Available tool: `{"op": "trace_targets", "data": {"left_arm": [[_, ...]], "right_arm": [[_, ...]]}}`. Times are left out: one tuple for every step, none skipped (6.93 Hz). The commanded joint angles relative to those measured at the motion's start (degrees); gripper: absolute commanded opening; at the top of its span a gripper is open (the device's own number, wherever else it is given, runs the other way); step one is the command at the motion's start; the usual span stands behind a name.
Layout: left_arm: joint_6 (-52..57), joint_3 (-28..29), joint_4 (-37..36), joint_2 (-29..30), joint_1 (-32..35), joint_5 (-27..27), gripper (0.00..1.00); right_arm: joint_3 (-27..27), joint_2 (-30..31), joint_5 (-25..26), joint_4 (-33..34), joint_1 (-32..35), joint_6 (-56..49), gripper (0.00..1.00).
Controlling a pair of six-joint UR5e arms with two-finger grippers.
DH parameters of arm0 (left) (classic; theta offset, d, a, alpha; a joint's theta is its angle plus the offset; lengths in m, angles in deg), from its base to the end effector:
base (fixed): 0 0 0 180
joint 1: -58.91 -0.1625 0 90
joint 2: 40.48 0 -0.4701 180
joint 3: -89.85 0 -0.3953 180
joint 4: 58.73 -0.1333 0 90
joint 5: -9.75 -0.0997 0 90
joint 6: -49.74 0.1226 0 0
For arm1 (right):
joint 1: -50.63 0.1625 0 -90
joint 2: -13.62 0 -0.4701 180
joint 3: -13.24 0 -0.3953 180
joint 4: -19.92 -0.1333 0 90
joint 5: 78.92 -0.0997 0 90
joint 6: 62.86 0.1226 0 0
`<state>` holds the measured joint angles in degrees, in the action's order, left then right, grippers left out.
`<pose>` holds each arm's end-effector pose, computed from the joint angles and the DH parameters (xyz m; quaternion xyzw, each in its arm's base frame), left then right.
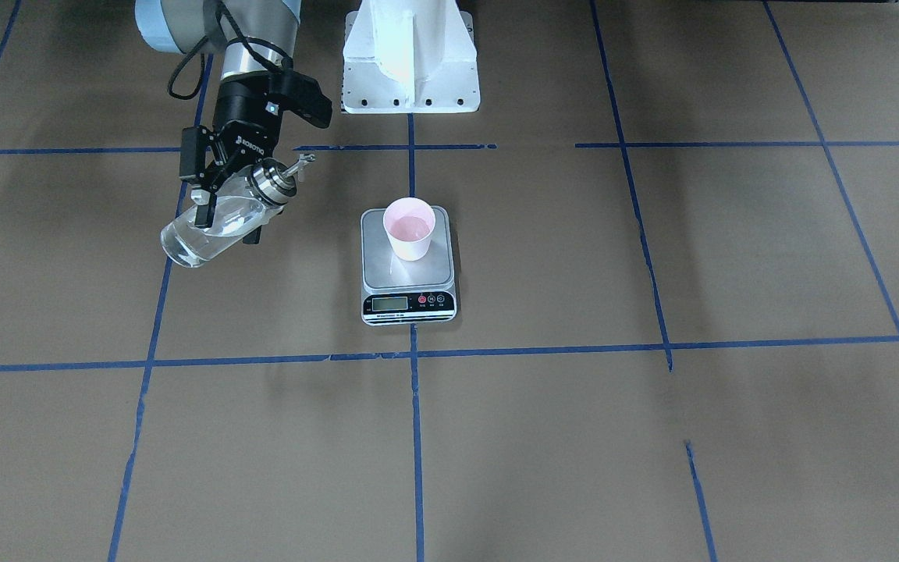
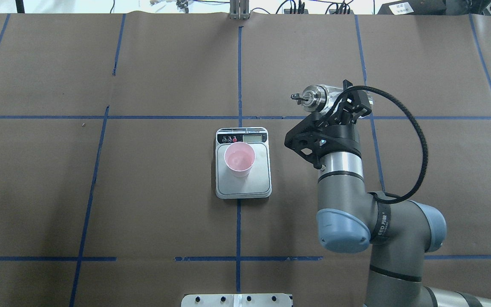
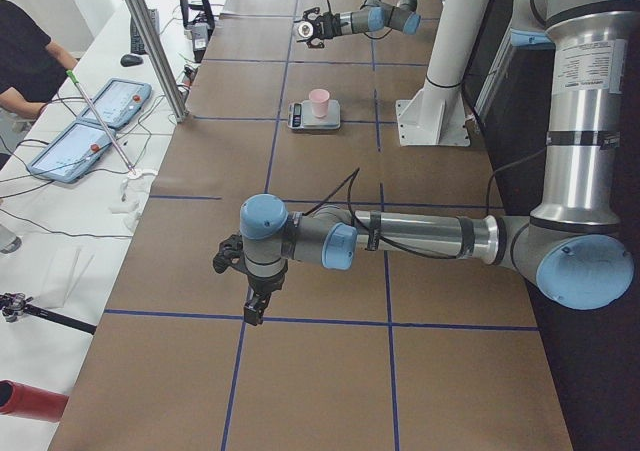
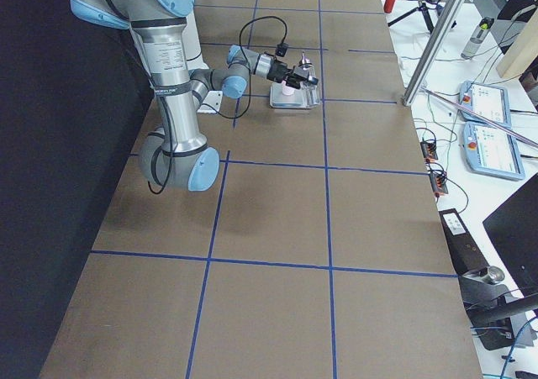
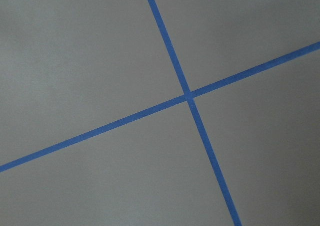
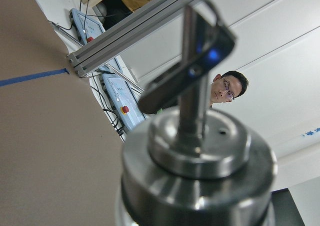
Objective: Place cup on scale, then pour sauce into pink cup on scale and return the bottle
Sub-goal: 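Carry the bottle with the right gripper to beside the pink cup, then tilt the bottle spout down over the pink cup with the right gripper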
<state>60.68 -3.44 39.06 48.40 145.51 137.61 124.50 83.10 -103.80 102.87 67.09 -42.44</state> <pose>-0.0283 -0.5033 0.6956 0.1032 0.3171 0.1456 0.9315 -0.4716 -0.3943 0.2983 0.5960 0.0796 -0.1442 0.7859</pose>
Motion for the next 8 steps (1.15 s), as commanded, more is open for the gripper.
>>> {"op": "trace_targets", "data": {"left_arm": [[-0.22,0.03,-0.05,0.32,0.05,0.11,1.0],[-0.22,0.03,-0.05,0.41,0.05,0.11,1.0],[-0.22,0.03,-0.05,0.41,0.05,0.11,1.0],[-0.13,0.12,-0.05,0.41,0.05,0.02,1.0],[-0.13,0.2,-0.05,0.5,0.05,0.02,1.0],[-0.13,0.2,-0.05,0.5,0.05,0.02,1.0],[-0.04,0.2,-0.05,0.59,0.05,0.02,1.0],[-0.04,0.29,-0.05,0.76,0.05,-0.07,1.0]], "right_arm": [[-3.59,-2.42,2.55,1.6,-1.69,-0.47,0.0],[-6.91,-2.77,3.77,1.78,-2.13,-0.56,0.0],[-10.51,-4.69,5.44,1.78,-2.66,-0.56,0.0],[-14.28,-6.97,6.5,1.78,-3.1,-0.56,0.0],[-14.67,-7.25,7.03,1.86,-3.19,-1.17,0.0],[-14.76,-7.0,9.38,1.95,-3.45,-4.13,0.0],[-14.76,-6.73,11.67,2.13,-3.71,-6.86,0.0],[-14.85,-6.47,13.78,2.13,-3.98,-9.93,0.0]]}}
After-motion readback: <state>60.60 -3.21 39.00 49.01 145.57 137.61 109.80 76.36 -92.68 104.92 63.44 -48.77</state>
